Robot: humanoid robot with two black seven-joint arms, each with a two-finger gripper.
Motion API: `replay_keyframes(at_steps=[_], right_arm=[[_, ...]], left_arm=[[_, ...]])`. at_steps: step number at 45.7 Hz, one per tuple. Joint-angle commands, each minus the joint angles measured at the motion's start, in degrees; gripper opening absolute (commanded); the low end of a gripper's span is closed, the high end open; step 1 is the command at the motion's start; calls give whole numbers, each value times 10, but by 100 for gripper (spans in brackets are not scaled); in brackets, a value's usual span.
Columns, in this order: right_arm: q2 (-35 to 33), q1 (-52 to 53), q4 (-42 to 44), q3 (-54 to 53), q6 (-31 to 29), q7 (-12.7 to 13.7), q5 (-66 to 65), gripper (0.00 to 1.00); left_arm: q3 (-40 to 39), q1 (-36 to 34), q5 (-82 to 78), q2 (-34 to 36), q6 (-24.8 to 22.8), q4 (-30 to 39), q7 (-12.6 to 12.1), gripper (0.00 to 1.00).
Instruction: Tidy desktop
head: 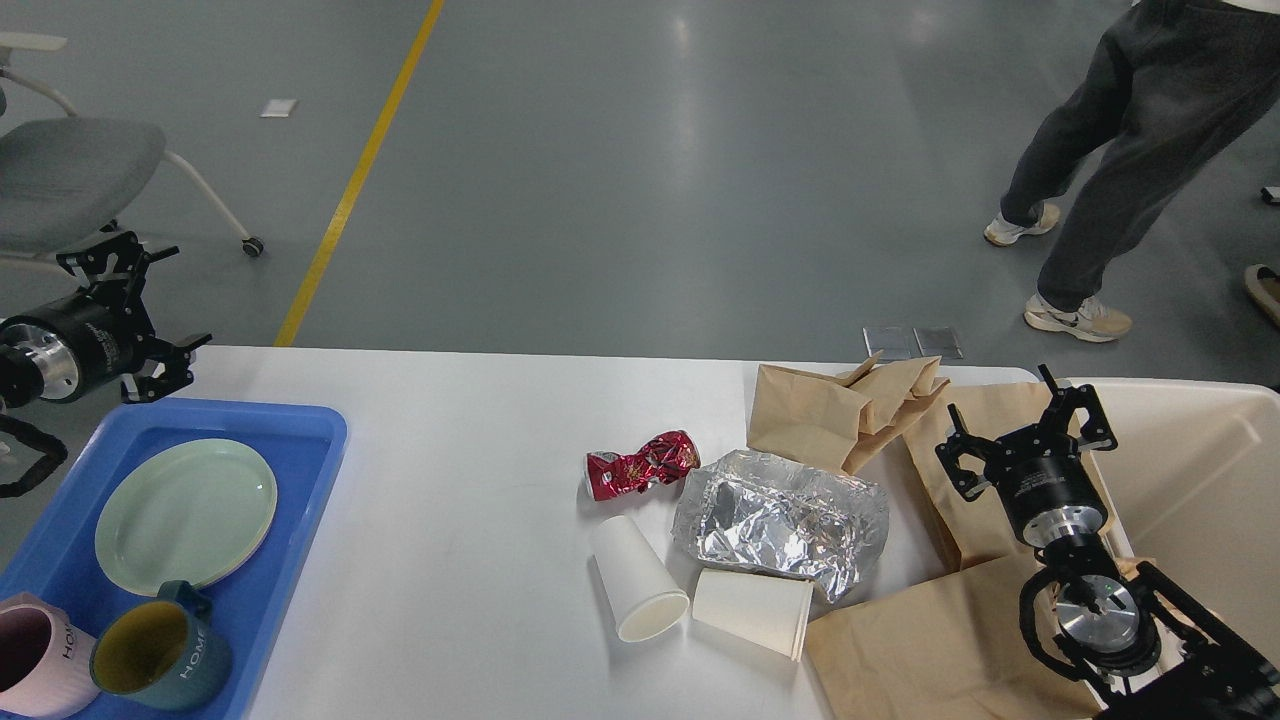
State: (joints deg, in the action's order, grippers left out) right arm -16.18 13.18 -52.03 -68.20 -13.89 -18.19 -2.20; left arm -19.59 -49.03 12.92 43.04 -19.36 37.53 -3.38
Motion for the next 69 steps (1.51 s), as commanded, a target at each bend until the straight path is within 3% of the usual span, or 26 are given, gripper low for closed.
replay_keyframes(at_steps=[1, 4, 8, 14, 18, 29, 59, 69], right_arm=[[0, 0, 0, 0, 0, 0, 0, 100], [0, 0, 0, 0, 0, 0, 0, 100], [0, 0, 0, 0, 0, 0, 0, 100], [0, 0, 0, 0, 0, 0, 0, 100], [0, 0, 0, 0, 0, 0, 0, 100], [0, 0, -1, 0, 0, 0, 0, 100], [-1, 0, -1, 0, 0, 0, 1, 100], [0, 0, -1, 0, 0, 0, 1, 100]], left_arm=[[-166, 64, 0, -38, -2, 2, 2, 96], [-219, 98, 0, -56, -7, 11, 3, 96], [-265, 147, -3, -61, -6, 77, 22, 96], [-353, 265, -4, -69, 3, 206, 97, 96], [-412, 320, -16, -106, 5, 239, 122, 96], [-549, 373, -131, -199, -15, 236, 119, 96], [-577, 354, -120, -242, -36, 195, 111, 96], [-586, 332, -119, -300, -39, 170, 110, 96]])
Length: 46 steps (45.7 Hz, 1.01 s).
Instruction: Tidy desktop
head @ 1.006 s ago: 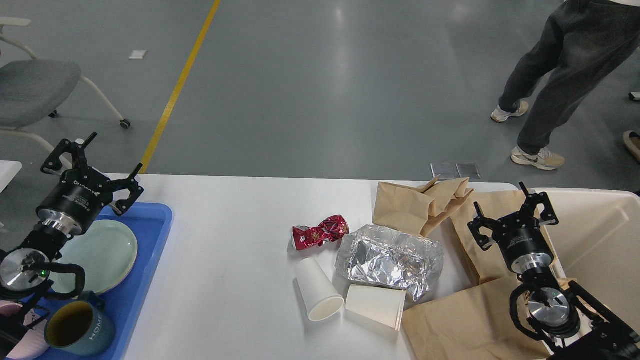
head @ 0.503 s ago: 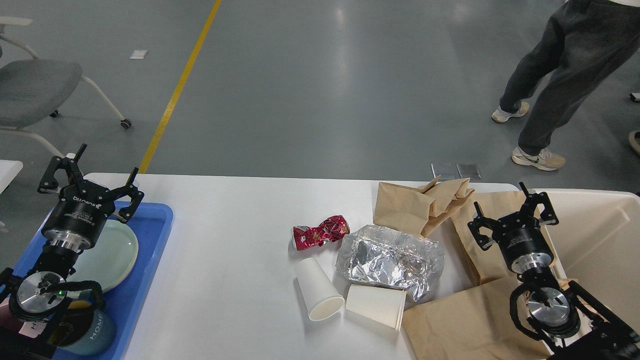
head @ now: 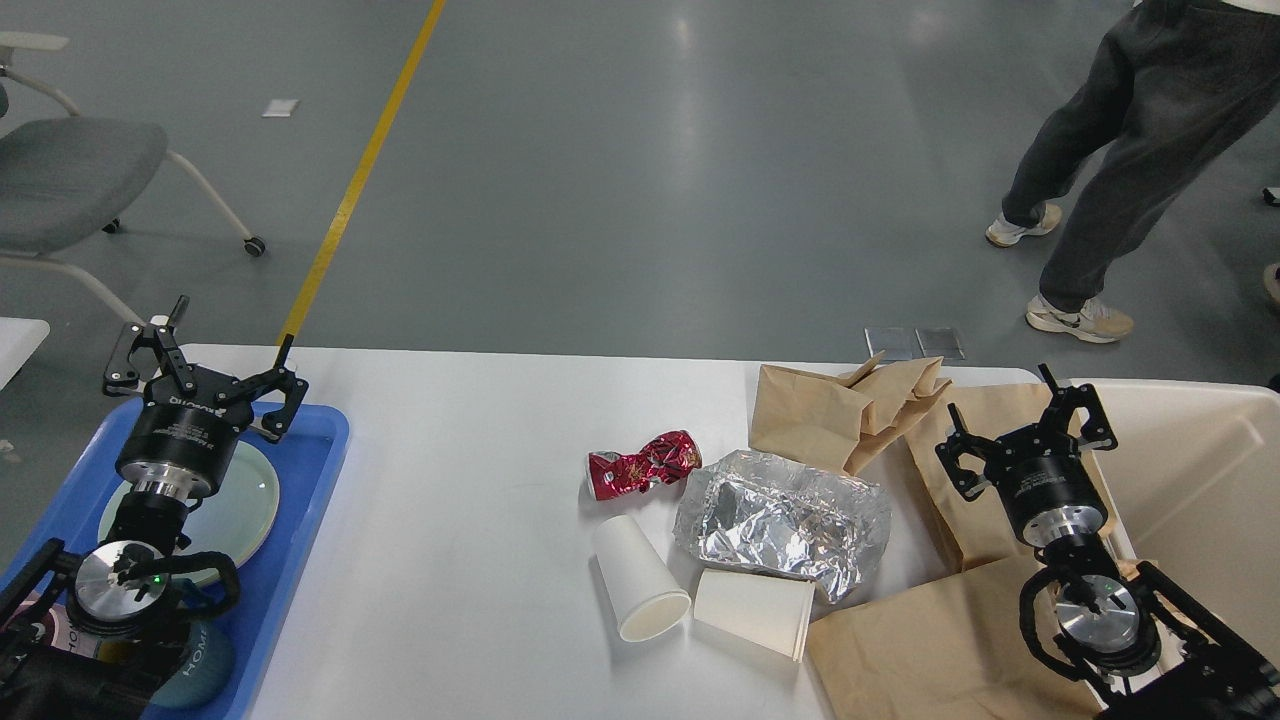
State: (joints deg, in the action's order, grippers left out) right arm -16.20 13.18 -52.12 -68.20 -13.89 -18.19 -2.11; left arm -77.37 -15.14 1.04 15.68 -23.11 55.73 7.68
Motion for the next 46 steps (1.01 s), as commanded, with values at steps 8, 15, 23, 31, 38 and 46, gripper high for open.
replay_keyframes(at_steps=[8, 15, 23, 31, 38, 46], right_arm=[[0, 0, 0, 0, 0, 0, 0, 100], [0, 0, 0, 0, 0, 0, 0, 100], [0, 0, 1, 0, 0, 0, 0, 100], [0, 0, 1, 0, 0, 0, 0, 100], [1, 0, 1, 0, 0, 0, 0, 100], [1, 0, 2, 0, 0, 0, 0, 100]], left_arm=[[-8, -7, -1, -28, -3, -15, 6, 96], [-6, -5, -1, -35, -5, -33, 7, 96], [6, -5, -8, -53, -23, -65, 3, 96], [4, -8, -2, -59, -28, -69, 3, 96], [-1, -17, -1, -60, -44, -96, 1, 96], [4, -44, -1, -62, -52, -130, 1, 96]])
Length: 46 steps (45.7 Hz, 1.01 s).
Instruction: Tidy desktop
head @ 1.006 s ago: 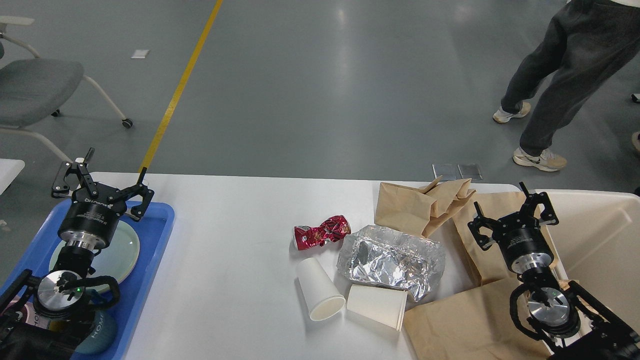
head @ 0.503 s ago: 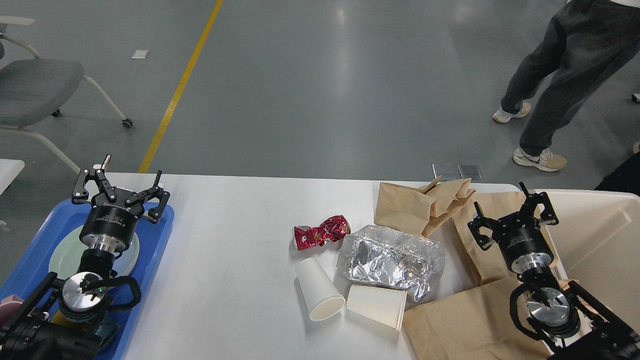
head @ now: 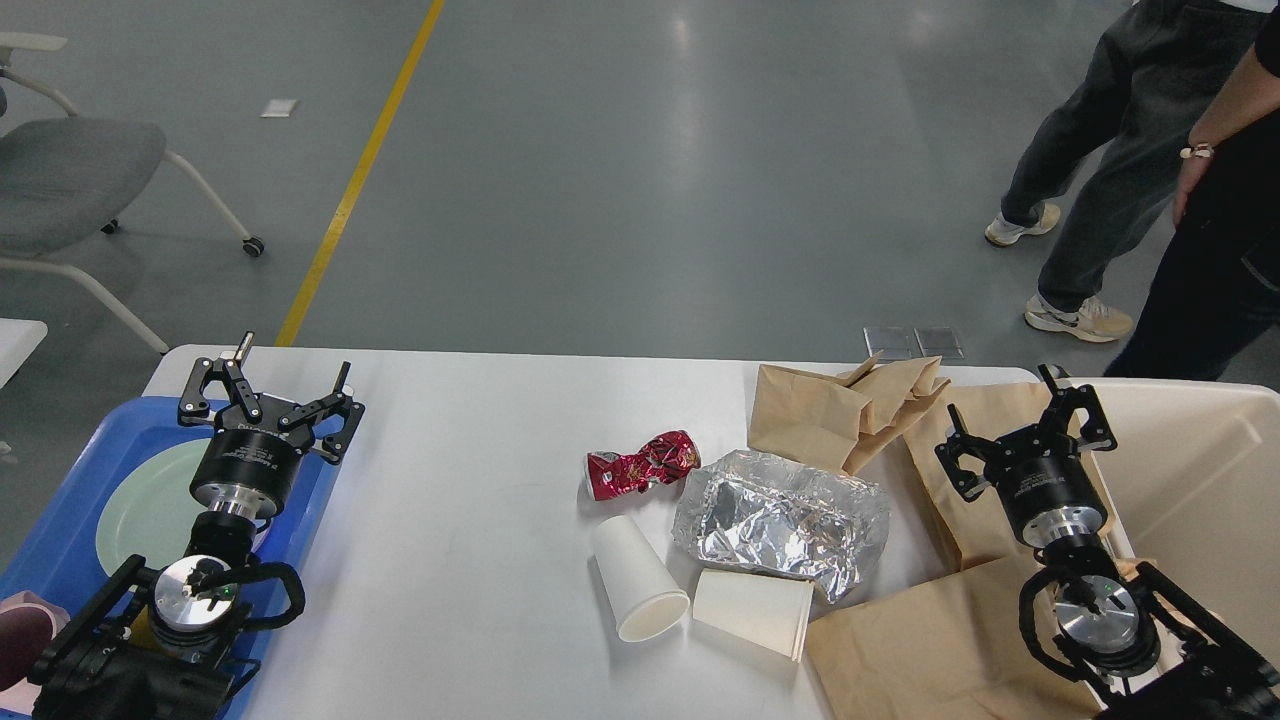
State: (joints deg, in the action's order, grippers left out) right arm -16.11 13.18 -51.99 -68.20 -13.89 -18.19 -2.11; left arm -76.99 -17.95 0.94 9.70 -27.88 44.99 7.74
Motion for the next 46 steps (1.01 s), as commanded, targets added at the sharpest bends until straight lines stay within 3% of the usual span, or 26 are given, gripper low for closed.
replay_keyframes(at_steps=[1, 16, 46], right_arm=[[0, 0, 0, 0, 0, 0, 0, 100], [-1, 0, 0, 0, 0, 0, 0, 100], [-1, 0, -1, 0, 0, 0, 0, 100]], left_arm=[[0, -16, 0, -3, -7, -27, 2, 96], [0, -40, 2, -14, -101, -104, 2, 96], [4, -40, 1, -16, -104, -103, 5, 96]])
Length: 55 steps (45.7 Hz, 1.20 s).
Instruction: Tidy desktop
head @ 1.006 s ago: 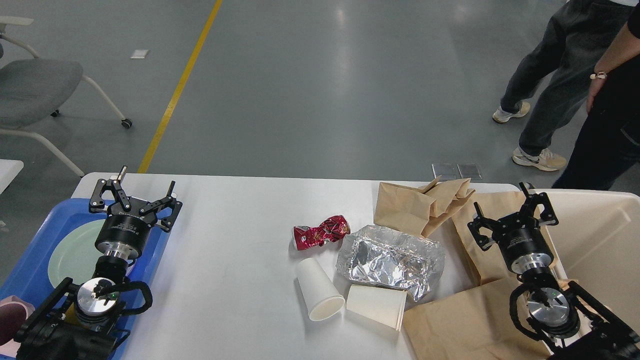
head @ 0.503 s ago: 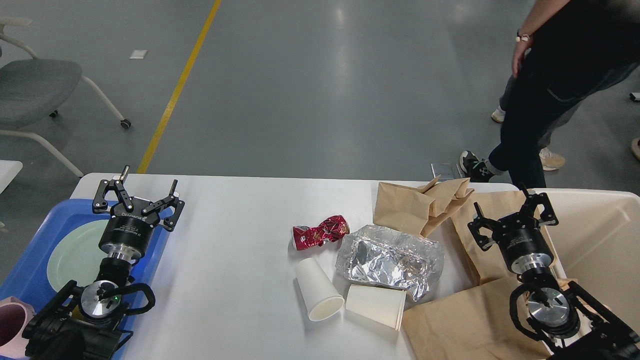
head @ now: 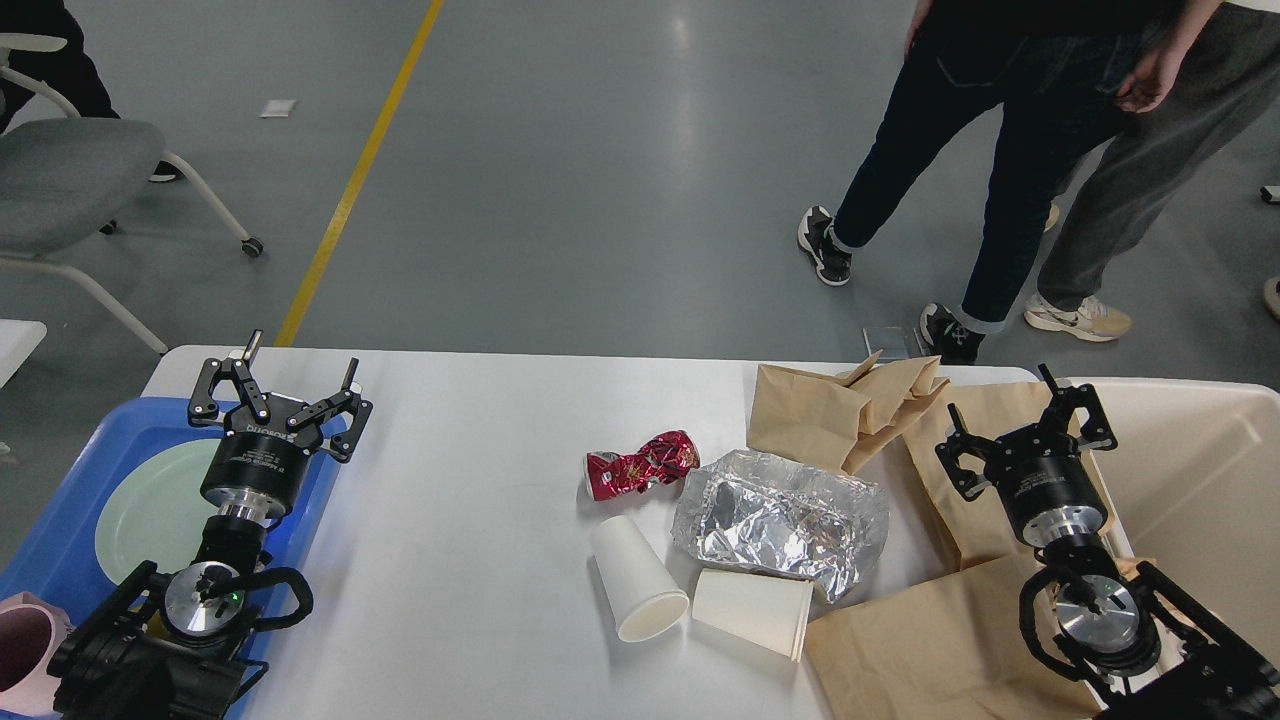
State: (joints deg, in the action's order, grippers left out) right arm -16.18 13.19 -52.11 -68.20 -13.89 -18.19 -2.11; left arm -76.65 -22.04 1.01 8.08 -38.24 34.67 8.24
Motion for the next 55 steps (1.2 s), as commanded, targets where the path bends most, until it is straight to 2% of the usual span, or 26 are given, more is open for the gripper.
replay_keyframes(at_steps=[1, 24, 35, 55], right_arm=[[0, 0, 0, 0, 0, 0, 0, 100], [-3, 9, 7, 4, 0, 1, 2, 100], [-55, 36, 10, -4, 2, 1, 3, 100], [-51, 47, 38, 3, 1, 4, 3, 100]], left_arm=[[-1, 0, 0, 0, 0, 0, 0, 96], [-1, 1, 0, 0, 0, 0, 0, 96], [0, 0, 0, 0, 0, 0, 0, 96], [0, 1, 0, 0, 0, 0, 0, 96]])
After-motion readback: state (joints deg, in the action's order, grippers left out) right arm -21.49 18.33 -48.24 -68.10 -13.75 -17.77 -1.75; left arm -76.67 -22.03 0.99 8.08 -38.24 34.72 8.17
